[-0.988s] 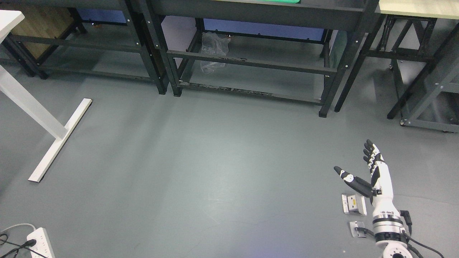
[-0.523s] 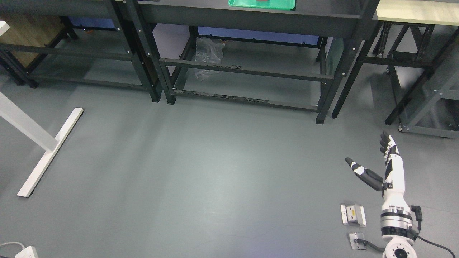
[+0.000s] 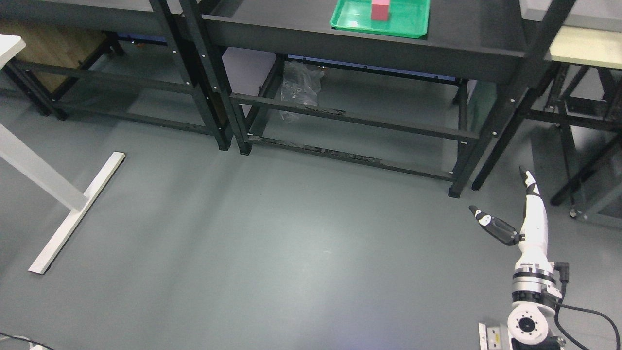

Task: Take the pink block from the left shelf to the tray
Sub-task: 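Drive toward the black shelf holding the green tray, right hand raised, then reach the right hand over the pink cube in the green tray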

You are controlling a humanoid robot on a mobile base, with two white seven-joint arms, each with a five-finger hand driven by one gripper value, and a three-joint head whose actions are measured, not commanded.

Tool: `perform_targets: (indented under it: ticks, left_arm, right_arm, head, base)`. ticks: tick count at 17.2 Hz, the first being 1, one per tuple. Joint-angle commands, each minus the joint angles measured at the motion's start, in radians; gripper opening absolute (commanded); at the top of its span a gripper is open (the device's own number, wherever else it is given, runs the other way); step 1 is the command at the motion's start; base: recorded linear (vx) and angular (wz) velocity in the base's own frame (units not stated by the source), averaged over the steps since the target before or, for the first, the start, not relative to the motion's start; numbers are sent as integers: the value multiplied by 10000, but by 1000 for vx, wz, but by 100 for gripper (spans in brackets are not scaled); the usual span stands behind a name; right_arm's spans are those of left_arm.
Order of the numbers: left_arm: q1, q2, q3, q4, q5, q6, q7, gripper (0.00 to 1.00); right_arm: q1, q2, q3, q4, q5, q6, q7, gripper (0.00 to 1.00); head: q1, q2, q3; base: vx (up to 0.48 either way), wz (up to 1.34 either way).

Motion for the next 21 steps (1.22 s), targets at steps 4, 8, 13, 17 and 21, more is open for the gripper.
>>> perform_targets:
  ticks: [4,8,13,17,21]
  left_arm:
    - [-231,175,0,-175,-15,-2,1,100]
    - [-231,175,0,-175,-15,-2,1,100]
    - [-231,175,0,-175,-15,-2,1,100]
    - [-231,175,0,-175,-15,-2,1,100]
    - [-231,175,0,-175,-15,-2,1,100]
  right_arm:
    - [-327,-79,562,-663,7525,-68,-583,99]
    - [-388,-49,531,-648,7218,-68,-598,99]
    - [-419,-49,439,-648,7140,-68,-598,99]
    - [-450,-49,439,-633,7110,-68,-598,99]
    - [-465,-49,439,-618,6941,-68,-583,99]
  head:
    - [0,0,0]
    - [0,0,0]
    - [0,0,0]
    - [0,0,0]
    - [0,0,0]
  base:
    - [326,355]
    - [338,200]
    - [381,2]
    - [406,14]
    - [375,25]
